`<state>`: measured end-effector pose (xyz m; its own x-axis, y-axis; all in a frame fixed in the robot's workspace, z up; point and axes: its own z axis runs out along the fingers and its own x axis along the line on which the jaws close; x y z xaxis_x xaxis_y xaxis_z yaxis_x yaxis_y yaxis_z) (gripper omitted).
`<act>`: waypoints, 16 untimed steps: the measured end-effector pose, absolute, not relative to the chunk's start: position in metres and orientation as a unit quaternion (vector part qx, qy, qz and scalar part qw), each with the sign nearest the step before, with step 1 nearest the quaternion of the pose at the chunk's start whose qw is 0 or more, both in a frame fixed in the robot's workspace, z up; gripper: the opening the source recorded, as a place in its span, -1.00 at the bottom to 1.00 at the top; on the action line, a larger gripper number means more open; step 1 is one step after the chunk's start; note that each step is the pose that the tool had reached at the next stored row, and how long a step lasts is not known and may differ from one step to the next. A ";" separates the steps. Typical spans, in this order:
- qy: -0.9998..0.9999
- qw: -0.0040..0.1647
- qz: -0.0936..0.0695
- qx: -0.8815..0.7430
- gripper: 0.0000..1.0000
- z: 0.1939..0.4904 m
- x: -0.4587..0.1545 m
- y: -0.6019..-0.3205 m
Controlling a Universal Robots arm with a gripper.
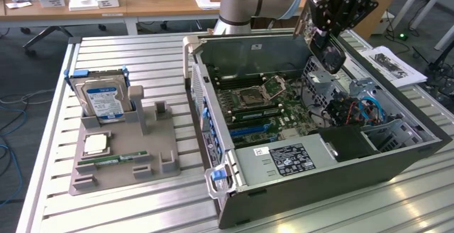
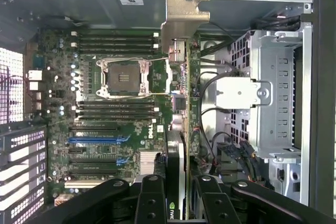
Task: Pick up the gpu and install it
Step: 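Insert the gpu into the slot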
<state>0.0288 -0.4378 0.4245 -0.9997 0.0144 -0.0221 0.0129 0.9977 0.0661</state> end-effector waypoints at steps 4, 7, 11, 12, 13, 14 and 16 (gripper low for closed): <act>0.999 0.011 0.033 -0.007 -0.46 0.424 0.029 -0.438; 0.999 0.010 0.033 -0.023 -0.46 0.424 0.029 -0.438; 0.998 0.009 0.034 -0.050 -0.46 0.424 0.029 -0.438; 0.998 0.009 0.034 -0.057 -0.46 0.424 0.029 -0.438; 0.997 0.009 0.034 -0.064 -0.46 0.424 0.029 -0.438; 0.997 0.009 0.034 -0.073 -0.46 0.424 0.029 -0.438; 0.995 0.008 0.034 -0.091 -0.46 0.424 0.029 -0.438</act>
